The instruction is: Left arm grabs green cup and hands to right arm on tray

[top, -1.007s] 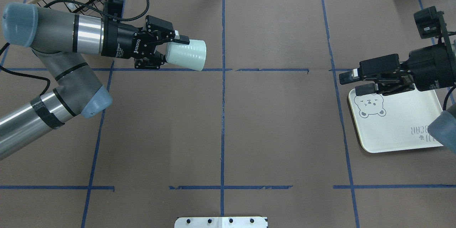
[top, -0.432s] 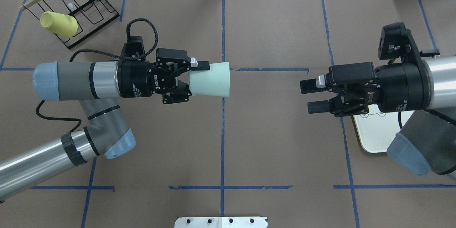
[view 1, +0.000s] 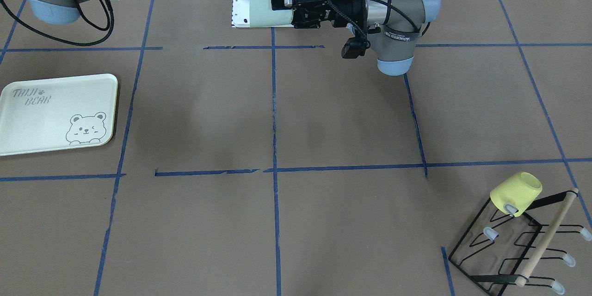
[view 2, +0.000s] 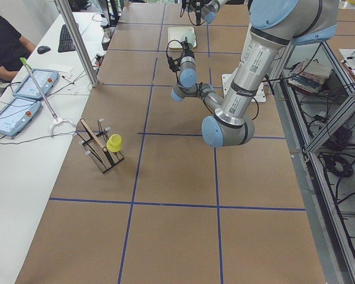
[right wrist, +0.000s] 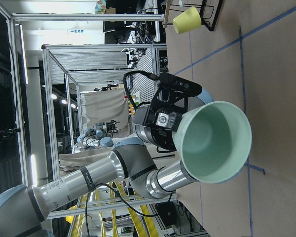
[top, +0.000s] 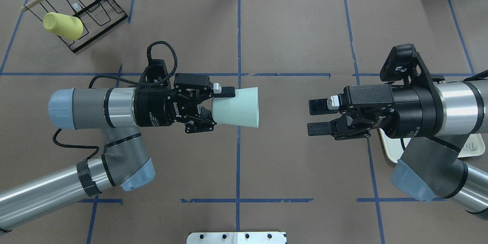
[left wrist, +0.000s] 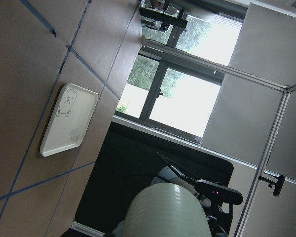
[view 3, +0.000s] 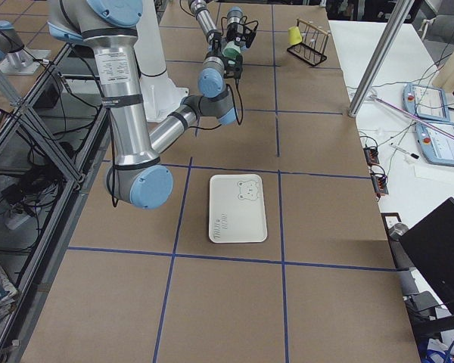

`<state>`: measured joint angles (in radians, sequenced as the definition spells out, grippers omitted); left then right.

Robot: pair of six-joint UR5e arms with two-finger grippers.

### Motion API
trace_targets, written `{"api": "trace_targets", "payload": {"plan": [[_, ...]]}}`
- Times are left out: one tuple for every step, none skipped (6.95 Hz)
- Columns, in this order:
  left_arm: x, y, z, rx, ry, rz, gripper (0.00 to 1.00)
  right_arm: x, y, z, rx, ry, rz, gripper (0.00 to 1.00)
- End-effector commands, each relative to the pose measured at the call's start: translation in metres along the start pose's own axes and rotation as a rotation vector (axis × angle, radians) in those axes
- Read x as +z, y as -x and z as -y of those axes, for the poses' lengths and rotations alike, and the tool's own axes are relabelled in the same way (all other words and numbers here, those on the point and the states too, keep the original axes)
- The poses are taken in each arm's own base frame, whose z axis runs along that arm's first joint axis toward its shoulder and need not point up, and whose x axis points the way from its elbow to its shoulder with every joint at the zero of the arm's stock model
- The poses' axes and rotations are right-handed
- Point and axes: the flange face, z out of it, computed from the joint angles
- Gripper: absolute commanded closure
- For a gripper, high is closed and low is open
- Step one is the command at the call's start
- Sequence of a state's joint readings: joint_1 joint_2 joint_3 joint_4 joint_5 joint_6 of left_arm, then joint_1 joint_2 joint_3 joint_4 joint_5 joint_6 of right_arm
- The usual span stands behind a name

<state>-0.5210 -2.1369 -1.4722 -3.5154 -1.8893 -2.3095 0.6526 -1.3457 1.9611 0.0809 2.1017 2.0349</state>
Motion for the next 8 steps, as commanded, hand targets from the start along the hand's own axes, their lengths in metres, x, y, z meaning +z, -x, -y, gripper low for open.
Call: {"api": "trace_targets", "payload": {"plan": [[0.017, 0.008, -0.021, -0.033, 0.043, -0.007, 0.97, 0.013, 0.002, 0.002, -0.013, 0.015, 0.021, 0.04], [0.027, 0.015, -0.039, -0.055, 0.069, -0.002, 0.97, 0.023, 0.003, 0.008, -0.018, 0.017, 0.025, 0.04], [0.031, 0.01, -0.043, -0.061, 0.057, -0.005, 0.96, 0.024, -0.002, 0.011, -0.015, 0.015, 0.015, 0.04], [0.038, 0.005, -0.044, -0.059, 0.057, -0.013, 0.95, 0.025, -0.005, 0.011, -0.015, 0.017, 0.01, 0.04], [0.041, 0.003, -0.041, -0.064, 0.018, -0.032, 0.95, 0.028, -0.008, 0.008, -0.01, 0.027, 0.008, 0.07], [0.042, 0.002, -0.039, -0.066, 0.002, -0.044, 0.95, 0.028, -0.01, 0.007, -0.006, 0.032, 0.005, 0.1], [0.041, 0.003, -0.039, -0.065, -0.002, -0.043, 0.94, 0.027, -0.01, 0.005, -0.007, 0.037, 0.006, 0.12], [0.041, 0.005, -0.038, -0.066, -0.005, -0.04, 0.94, 0.028, -0.01, 0.005, -0.007, 0.037, 0.007, 0.21]]}}
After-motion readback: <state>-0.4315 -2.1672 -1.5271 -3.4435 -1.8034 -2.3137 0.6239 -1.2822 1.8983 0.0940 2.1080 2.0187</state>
